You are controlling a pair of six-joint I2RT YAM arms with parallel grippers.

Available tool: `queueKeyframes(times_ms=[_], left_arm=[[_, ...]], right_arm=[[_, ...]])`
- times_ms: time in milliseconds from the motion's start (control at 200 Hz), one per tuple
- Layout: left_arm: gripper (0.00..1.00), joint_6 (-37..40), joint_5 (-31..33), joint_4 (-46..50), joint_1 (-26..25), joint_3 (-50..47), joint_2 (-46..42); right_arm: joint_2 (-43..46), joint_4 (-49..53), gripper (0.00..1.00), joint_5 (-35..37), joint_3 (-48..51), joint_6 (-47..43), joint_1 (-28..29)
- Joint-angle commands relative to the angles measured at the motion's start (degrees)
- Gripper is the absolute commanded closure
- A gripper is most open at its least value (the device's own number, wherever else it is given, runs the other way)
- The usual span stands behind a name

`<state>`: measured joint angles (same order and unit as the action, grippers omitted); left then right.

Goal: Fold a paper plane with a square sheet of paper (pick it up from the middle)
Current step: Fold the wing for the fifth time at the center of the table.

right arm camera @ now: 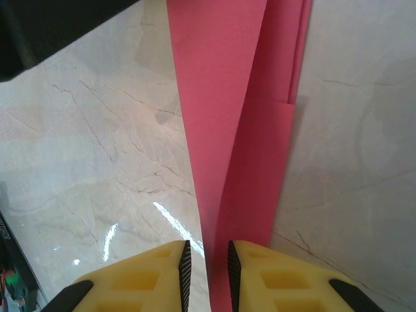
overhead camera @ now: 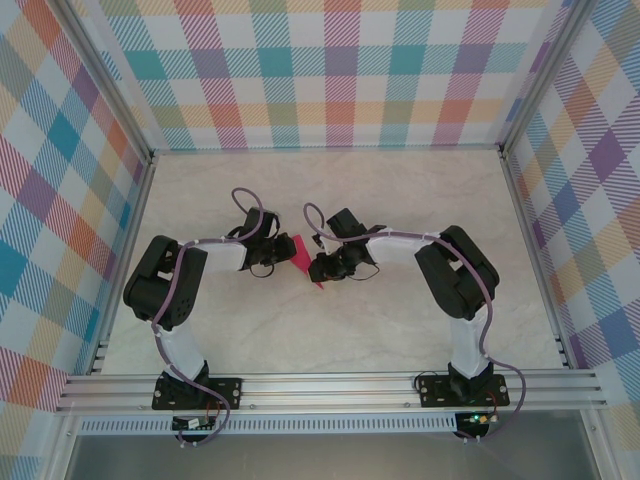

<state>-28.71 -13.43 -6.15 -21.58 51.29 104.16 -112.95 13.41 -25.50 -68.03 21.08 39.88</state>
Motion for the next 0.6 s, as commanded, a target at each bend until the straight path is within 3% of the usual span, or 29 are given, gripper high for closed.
queueKeyframes(times_ms=[0, 335, 595], left_arm=[[0.84, 0.0, 1.4, 4.9, 0.8, -0.1, 2.7], [0.84, 0.4, 1.5, 6.2, 0.8, 1.2, 2.1], [0.8, 0.7, 0.5, 8.6, 0.8, 3.1, -2.2]], right_arm=[[-1.6, 0.8, 0.77, 0.8, -1.8, -2.1, 0.5], [-1.9, -0.4, 0.92, 2.8, -0.7, -1.4, 0.5], [-1.5, -4.6, 1.0, -1.8, 1.1, 2.1, -0.3]])
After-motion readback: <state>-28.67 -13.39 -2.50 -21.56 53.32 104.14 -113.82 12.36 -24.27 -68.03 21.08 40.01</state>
